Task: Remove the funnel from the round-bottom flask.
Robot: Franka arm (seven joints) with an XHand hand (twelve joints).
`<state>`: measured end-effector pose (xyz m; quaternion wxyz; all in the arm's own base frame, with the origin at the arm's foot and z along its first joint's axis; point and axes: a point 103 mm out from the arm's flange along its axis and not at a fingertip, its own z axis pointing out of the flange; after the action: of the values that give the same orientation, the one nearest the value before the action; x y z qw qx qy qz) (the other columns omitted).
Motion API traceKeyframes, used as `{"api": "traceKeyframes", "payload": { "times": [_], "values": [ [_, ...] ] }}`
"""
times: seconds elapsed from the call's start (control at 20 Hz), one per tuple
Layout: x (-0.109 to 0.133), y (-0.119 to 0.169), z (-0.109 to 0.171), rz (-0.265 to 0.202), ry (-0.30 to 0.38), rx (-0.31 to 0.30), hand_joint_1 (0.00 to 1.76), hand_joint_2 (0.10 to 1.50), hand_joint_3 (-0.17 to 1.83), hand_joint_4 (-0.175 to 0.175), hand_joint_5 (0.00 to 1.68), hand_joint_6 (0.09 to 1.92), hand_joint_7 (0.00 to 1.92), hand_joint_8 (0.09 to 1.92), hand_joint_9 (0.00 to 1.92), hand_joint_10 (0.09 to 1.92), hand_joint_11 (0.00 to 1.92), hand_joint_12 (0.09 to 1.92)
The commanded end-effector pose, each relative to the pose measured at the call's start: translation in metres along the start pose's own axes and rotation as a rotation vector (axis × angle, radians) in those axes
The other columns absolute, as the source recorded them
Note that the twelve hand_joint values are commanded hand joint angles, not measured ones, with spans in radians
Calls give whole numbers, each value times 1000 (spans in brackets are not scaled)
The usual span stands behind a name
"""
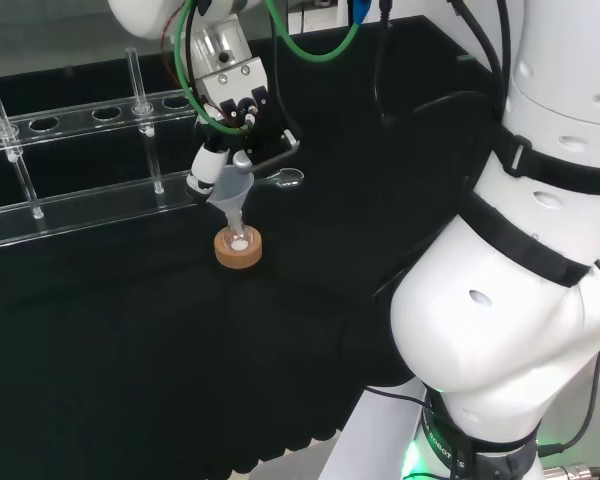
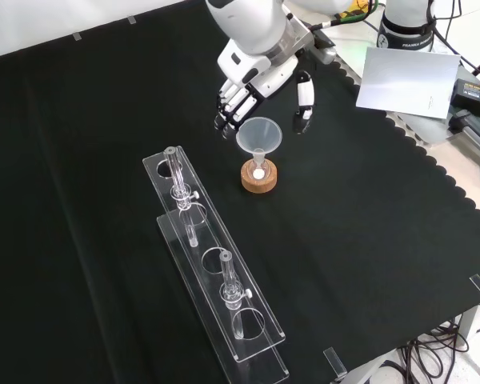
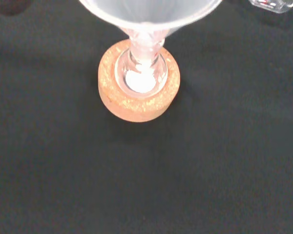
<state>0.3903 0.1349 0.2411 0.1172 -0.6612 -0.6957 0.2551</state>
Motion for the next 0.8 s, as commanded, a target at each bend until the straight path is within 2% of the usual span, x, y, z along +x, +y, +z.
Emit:
{"api": "traceKeyframes", "payload": {
  "times": [0.05, 0.3, 0.8],
  "values": [
    [-6, 10, 13, -1, -7, 19, 580, 620, 381, -12, 22, 87, 0, 189, 53, 832, 233, 1522],
    [-10, 17, 21, 4, -33, 33, 590, 621, 374, -12, 19, 87, 0, 180, 50, 839, 249, 1522],
    [-1, 24, 23, -7, -107, 39, 603, 624, 362, -10, 0, 87, 0, 158, 45, 849, 257, 1517]
  ]
}}
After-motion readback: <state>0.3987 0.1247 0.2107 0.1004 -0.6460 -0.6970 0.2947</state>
